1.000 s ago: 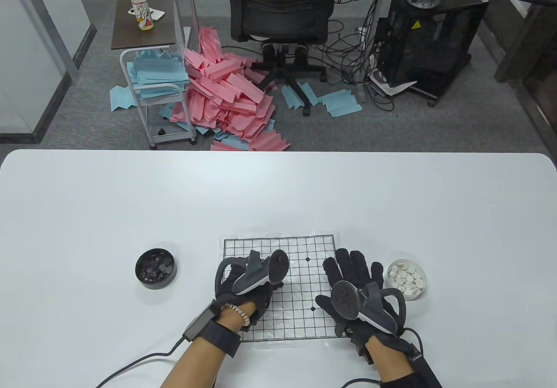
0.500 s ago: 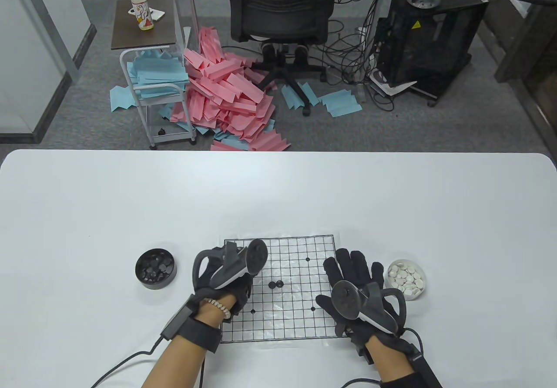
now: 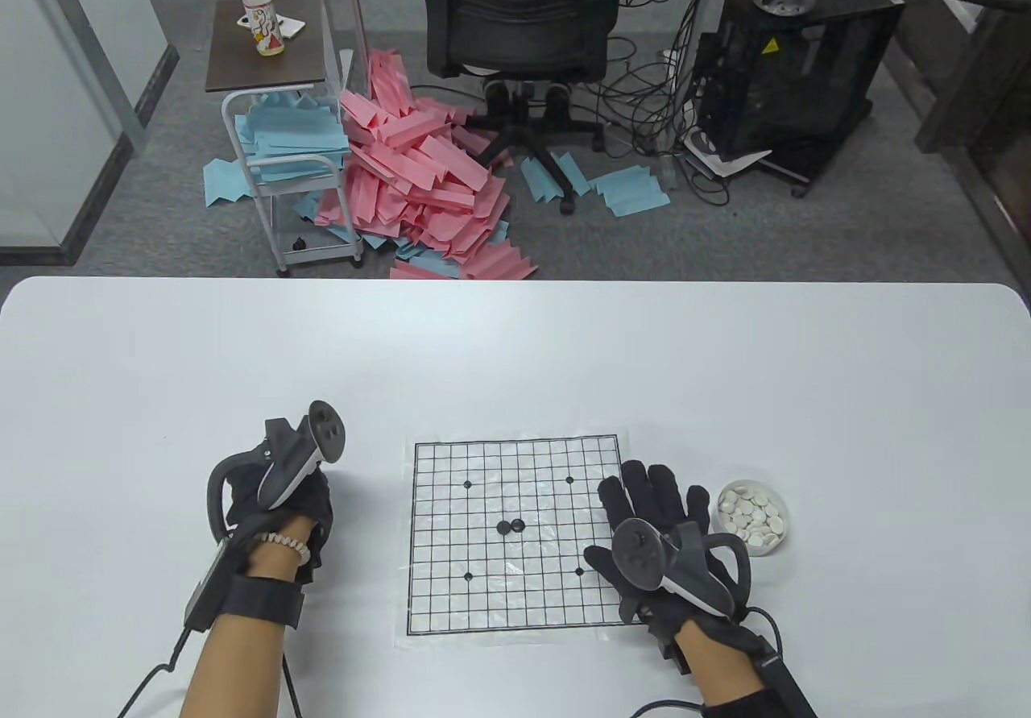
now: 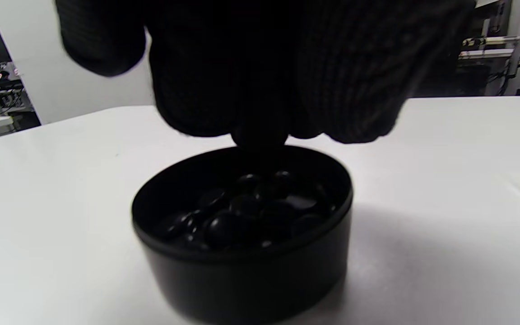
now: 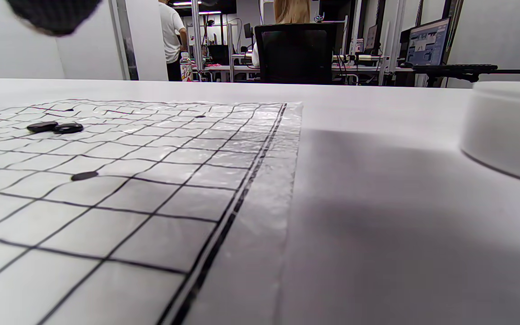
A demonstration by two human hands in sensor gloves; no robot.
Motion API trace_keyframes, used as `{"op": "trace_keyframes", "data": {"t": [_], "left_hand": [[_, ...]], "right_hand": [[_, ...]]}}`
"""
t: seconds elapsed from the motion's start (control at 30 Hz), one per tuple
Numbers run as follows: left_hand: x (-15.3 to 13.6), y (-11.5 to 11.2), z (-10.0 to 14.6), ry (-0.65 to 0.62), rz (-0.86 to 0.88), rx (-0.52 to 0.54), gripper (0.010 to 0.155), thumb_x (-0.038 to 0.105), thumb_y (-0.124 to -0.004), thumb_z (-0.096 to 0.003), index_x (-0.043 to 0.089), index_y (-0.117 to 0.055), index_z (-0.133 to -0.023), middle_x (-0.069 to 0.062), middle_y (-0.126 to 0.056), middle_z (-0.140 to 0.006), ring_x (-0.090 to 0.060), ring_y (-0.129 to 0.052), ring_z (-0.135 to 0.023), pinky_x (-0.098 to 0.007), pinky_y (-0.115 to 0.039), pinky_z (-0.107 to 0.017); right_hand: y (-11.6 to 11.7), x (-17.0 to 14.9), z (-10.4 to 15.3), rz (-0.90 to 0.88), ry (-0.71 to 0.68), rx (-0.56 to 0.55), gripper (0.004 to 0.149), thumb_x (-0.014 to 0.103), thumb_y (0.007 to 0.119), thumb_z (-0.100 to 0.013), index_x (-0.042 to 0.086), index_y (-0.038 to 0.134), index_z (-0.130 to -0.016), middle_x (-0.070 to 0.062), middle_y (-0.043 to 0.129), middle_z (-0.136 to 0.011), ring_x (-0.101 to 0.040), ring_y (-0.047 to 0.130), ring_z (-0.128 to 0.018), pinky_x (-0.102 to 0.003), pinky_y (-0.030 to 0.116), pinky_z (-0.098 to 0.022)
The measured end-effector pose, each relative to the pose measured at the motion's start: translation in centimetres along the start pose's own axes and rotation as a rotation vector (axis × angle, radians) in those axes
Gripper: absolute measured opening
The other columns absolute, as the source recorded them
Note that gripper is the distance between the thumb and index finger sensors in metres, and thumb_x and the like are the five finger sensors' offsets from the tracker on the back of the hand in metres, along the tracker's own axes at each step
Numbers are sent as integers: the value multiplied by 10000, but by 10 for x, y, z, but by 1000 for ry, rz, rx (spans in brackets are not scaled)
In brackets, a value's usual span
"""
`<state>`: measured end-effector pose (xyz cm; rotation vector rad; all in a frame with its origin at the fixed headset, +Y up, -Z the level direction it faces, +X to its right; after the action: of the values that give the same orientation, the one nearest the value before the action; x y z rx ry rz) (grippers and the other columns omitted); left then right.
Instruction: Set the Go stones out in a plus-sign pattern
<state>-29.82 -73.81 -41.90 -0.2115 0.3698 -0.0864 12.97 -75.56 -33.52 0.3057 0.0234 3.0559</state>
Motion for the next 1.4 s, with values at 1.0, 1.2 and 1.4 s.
{"op": "trace_keyframes", "data": {"t": [1.0, 1.2, 1.4], "left_hand": [[-9, -24, -9, 1, -82, 97, 392, 372, -931, -334, 313, -995, -716, 5, -1085, -713, -229, -1032, -492, -536, -779, -545], [-14, -12, -4, 8, -58, 151, 388, 343, -983, -305, 321, -1009, -692, 13, -1107, -650, -215, -1045, -440, -529, -798, -532], [-6, 5, 3, -7, -95, 178, 401, 352, -988, -299, 287, -1010, -694, 15, -1118, -619, -216, -1052, -414, -529, -805, -523]], "right_hand": [[0, -1, -1, -5, 5, 8, 823, 626, 744, -440, 329, 394, -1123, -40, 256, -1224, -400, 283, -1157, -729, 287, -758], [0, -1, -1, -5, 3, 7, 824, 626, 745, -439, 329, 394, -1123, -40, 257, -1224, -400, 282, -1157, -729, 286, -758], [0, 0, -1, -6, 1, 5, 822, 625, 745, -440, 329, 397, -1123, -46, 254, -1224, -401, 283, -1156, -728, 286, -758]]}}
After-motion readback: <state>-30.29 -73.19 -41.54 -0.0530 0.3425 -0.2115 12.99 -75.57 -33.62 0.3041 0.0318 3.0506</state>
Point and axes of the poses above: the tracker on the back of each hand, its own x axis roughly to the thumb side, its own z axis roughly from the fingertips to the wrist, y = z × x, the point moved 5 cm from there along -z, roughly from the wrist to the fingertips
